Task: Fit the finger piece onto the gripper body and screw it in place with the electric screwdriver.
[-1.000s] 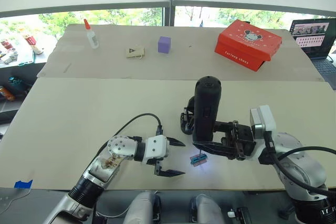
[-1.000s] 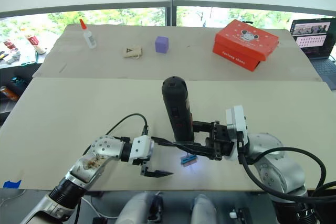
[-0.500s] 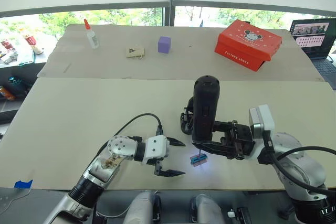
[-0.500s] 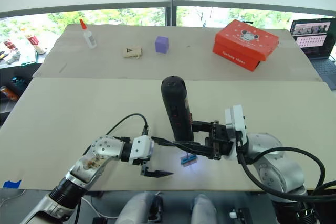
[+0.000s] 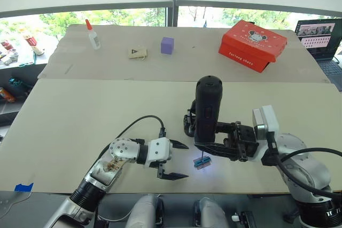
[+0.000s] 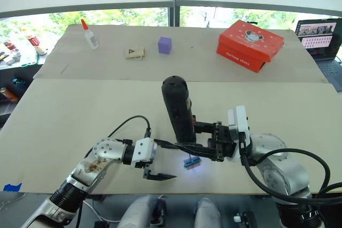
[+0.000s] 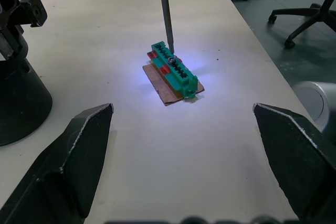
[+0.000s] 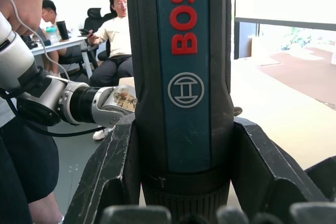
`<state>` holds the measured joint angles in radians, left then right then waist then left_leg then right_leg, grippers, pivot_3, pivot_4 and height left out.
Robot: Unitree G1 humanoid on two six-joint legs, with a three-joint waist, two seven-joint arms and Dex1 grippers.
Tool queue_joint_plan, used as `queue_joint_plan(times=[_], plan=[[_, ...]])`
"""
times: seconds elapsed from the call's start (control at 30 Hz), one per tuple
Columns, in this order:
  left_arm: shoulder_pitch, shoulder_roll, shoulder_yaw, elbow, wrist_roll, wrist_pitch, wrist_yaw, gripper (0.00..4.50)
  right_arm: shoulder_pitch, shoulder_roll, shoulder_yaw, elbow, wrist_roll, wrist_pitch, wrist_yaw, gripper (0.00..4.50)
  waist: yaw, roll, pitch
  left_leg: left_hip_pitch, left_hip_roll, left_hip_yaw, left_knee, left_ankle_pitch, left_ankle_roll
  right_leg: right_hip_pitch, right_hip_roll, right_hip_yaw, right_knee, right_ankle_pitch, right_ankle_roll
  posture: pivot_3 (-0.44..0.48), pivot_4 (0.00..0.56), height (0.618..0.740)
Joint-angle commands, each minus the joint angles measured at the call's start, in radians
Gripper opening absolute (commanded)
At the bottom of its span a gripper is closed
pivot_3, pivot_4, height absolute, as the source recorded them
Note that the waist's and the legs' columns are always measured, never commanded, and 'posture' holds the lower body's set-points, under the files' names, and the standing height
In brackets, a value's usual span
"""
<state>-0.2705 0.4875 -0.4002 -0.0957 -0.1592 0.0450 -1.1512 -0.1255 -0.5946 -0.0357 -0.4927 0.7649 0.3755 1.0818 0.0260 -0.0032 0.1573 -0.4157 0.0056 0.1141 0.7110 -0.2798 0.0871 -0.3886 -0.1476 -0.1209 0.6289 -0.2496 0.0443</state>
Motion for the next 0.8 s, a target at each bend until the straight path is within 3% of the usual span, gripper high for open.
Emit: queue_joint_plan(times=[0.03, 0.8], plan=[[-0.004, -0.002, 0.006, -0.024, -0.012, -0.004, 0.0, 4.5, -0.017, 0.0, -0.012, -0.041, 0.012, -0.023, 0.003, 1.94, 0.0, 0.0, 0.0, 0.0, 0.0, 0.0, 0.0, 0.0, 0.0, 0.0, 0.0, 0.0, 0.0, 0.0, 0.0, 0.0, 0.15, 0.74], [-0.007, -0.002, 0.007, -0.021, -0.013, -0.001, -0.001, 4.5, -0.018, -0.006, -0.014, -0.033, 0.002, -0.029, 0.009, 1.94, 0.0, 0.0, 0.0, 0.0, 0.0, 0.0, 0.0, 0.0, 0.0, 0.0, 0.0, 0.0, 0.0, 0.0, 0.0, 0.0, 0.15, 0.74]])
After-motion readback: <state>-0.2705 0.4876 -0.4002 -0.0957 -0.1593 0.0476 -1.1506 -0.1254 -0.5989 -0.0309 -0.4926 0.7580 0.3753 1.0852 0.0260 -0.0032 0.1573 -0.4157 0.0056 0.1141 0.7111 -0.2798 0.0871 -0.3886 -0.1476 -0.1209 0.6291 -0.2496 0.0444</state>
